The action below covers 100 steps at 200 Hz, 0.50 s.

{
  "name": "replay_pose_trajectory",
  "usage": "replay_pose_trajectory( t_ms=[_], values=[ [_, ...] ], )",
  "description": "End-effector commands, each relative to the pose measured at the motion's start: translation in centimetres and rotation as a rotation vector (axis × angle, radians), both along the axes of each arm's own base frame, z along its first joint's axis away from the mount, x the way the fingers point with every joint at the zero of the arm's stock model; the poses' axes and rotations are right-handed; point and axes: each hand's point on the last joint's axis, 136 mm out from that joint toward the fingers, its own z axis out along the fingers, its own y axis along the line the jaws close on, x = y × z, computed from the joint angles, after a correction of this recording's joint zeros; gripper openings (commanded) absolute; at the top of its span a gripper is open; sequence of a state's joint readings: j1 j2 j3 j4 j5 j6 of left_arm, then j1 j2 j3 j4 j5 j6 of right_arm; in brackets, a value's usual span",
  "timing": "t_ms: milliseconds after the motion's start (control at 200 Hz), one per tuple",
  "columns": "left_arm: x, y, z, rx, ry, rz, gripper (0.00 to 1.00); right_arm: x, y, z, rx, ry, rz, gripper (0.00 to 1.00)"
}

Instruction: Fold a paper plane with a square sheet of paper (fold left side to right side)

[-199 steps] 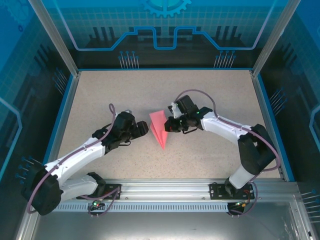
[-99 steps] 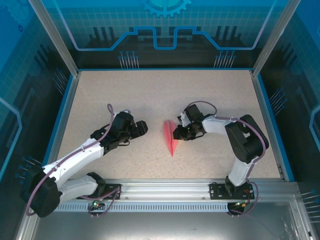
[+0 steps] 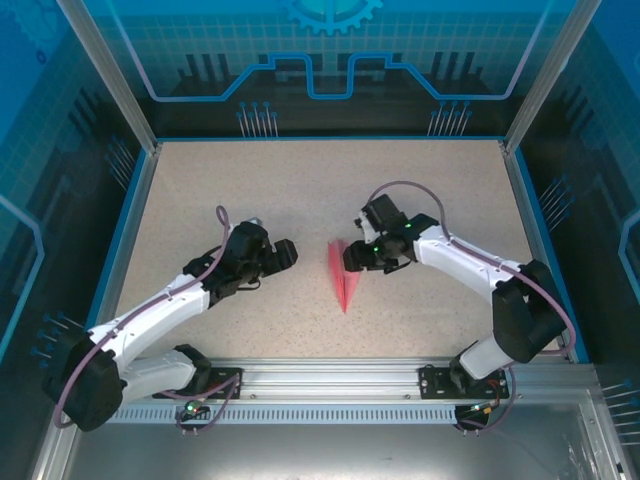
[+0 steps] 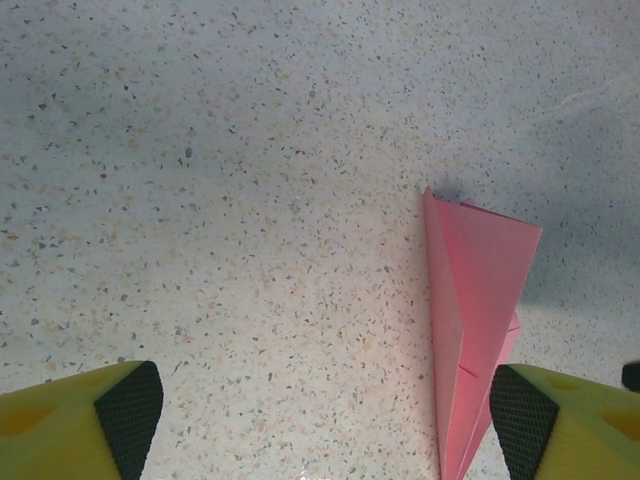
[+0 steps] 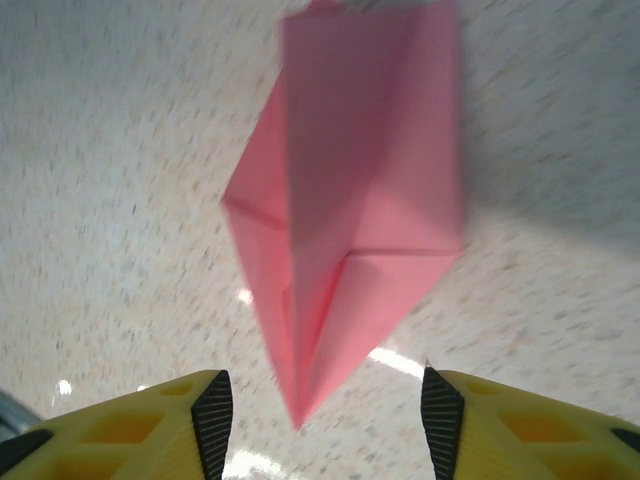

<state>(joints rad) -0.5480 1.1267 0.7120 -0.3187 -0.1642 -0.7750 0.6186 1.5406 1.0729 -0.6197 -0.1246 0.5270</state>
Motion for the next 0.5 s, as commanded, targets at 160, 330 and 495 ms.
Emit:
replay_pose_trajectory(
  t_ms=[160,330,495],
  values=[
    [1.0,-0.4,0.9,-0.006,-0.02,-0.016,0.89,-2.8,1.7,-4.9,-0.159,0.156,-0.002,0.54],
    [0.7,-0.1,0.5,-0.003,-0.012,-0.011,0.9,-2.6,2.7,-5.9,-0.175,0.174,0.025,0.49],
    [0.6,-0.1,0.4,-0.005,-0.01,-0.01,0.9,-2.3,3.2,-6.9,-0.186,0.187,0.036,0.41]
  ],
)
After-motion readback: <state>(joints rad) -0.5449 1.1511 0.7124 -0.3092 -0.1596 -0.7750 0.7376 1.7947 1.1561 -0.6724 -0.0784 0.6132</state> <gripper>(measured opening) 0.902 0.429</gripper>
